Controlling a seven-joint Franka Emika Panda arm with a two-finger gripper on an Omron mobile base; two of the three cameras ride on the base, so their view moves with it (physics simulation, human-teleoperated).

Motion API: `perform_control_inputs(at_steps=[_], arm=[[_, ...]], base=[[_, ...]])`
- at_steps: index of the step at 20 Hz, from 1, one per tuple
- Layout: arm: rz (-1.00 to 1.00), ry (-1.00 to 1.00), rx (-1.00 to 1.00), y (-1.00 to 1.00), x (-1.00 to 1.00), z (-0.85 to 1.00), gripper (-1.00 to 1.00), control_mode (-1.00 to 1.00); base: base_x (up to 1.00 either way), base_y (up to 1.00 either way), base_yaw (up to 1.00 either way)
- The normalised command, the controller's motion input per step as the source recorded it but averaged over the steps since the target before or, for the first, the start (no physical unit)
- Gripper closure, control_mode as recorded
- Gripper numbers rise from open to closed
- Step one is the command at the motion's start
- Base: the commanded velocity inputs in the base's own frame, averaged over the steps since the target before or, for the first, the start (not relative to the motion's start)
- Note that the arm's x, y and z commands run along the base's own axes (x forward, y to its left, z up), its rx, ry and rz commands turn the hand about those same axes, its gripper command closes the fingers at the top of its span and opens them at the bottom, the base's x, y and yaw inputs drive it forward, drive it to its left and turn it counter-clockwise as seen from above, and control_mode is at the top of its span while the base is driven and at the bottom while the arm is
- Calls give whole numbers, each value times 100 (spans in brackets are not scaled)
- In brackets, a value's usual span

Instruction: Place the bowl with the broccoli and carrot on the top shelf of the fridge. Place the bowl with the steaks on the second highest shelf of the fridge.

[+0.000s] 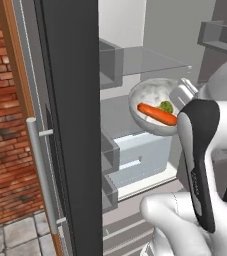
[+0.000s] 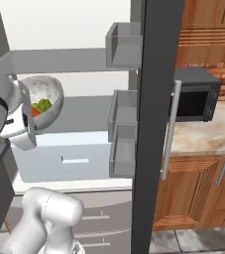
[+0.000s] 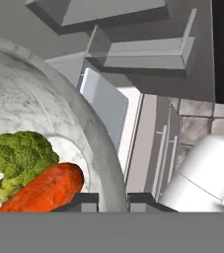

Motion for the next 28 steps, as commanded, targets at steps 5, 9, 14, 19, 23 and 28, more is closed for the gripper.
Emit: perform_control_inputs(at_steps=[5, 9, 14, 19, 23, 28], arm=[[-13, -15, 8, 0, 41, 59, 100, -100], [-4, -14, 22, -2, 64, 12, 100, -100], [3, -3, 16, 2, 88, 0, 100, -100], [-4, -1, -6, 22, 88, 0, 100, -100], [-9, 0, -5, 24, 100, 1, 100, -100], [-7, 0, -4, 19, 100, 11, 100, -100]], base=[[0, 0, 0], [0, 0, 0], [0, 0, 0], [0, 0, 0], [0, 0, 0], [0, 0, 0]])
